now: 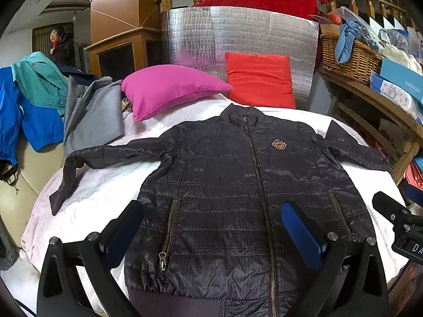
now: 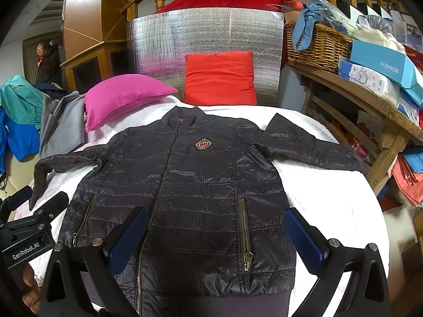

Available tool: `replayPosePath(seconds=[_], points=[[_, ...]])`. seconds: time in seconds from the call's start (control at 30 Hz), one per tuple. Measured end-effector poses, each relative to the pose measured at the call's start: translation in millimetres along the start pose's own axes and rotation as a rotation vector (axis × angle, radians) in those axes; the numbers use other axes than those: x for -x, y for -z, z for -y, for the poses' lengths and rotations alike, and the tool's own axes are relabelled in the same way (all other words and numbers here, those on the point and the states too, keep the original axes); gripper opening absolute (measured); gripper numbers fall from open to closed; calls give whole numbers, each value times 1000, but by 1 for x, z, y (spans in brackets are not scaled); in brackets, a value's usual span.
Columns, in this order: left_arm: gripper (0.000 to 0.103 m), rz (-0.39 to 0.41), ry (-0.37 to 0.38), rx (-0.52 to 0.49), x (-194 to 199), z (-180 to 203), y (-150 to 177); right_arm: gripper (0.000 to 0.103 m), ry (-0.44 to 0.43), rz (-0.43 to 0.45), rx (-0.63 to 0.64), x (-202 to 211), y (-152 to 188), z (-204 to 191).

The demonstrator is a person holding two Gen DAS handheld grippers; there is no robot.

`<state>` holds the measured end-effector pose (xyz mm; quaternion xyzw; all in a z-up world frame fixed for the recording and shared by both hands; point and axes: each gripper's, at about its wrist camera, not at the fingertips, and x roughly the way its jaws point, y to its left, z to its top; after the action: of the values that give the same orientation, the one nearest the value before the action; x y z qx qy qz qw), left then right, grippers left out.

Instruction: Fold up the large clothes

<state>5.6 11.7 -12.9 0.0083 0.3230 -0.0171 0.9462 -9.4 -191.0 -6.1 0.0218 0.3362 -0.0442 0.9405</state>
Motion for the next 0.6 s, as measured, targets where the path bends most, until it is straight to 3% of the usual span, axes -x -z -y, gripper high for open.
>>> replayPosePath(seconds=[0.6], points=[[103, -11, 7, 3, -5, -1, 1, 103, -5, -5, -3, -4, 3, 2]])
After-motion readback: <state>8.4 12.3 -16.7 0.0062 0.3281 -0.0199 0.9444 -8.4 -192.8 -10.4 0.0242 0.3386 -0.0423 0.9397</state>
